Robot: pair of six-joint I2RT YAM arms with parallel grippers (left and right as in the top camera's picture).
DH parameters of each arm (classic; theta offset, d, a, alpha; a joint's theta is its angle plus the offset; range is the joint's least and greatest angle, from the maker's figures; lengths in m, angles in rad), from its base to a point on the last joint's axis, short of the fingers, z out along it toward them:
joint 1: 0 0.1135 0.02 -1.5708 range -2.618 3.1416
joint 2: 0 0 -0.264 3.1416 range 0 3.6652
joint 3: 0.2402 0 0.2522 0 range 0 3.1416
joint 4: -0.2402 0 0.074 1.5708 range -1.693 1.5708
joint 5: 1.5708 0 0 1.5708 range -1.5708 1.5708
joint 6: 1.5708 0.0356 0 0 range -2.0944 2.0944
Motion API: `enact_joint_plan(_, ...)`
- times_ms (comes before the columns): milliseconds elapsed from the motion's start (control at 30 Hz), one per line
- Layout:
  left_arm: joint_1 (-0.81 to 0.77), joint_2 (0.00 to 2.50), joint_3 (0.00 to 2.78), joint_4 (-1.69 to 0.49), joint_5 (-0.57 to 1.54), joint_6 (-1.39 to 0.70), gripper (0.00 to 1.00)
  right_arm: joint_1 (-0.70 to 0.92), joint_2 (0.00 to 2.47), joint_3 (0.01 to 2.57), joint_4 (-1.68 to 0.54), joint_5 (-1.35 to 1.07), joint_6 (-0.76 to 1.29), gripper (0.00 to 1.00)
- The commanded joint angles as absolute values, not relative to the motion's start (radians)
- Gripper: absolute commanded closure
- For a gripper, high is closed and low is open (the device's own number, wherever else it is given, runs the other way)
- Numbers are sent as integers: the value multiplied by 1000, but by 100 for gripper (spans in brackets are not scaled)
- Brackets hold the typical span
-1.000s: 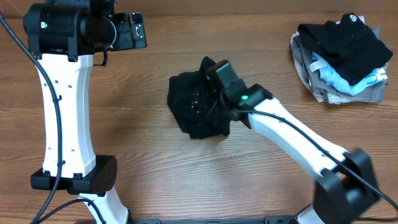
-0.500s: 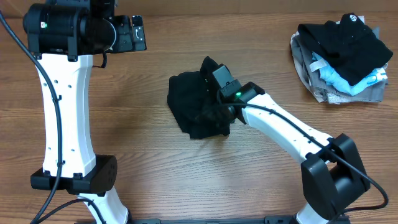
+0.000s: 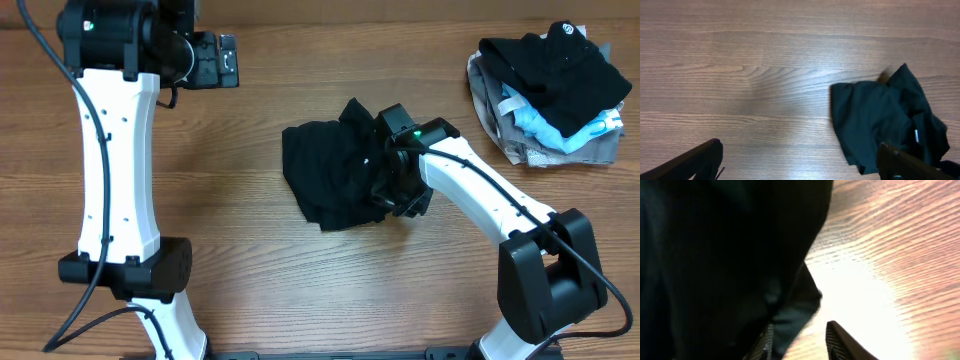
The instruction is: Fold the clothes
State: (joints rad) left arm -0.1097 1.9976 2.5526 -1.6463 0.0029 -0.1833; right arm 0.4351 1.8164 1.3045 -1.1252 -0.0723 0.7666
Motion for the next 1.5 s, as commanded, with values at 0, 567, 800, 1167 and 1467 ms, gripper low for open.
enact_joint_plan(0, -112, 2015, 2554, -1642, -11, -160, 0, 429, 1754, 1361, -1155, -81, 674, 57)
enact_joint_plan(567, -111, 2016, 2554, -1621, -29, -157, 0, 585, 1763, 1492, -1150, -69, 441, 28)
enact_joint_plan(800, -111, 2016, 2554, -1624, -29, -157, 0, 567, 1822, 1492, -1170, -20, 471, 72)
enact_joint_plan(1167, -111, 2016, 2554, -1626, -30, -157, 0, 387, 1825, 1464, -1314, 44, 519, 94)
enact_joint_plan(1467, -111, 2016, 2554, -1626, -33, -153, 0, 383, 1804, 1450, -1358, 40, 496, 35)
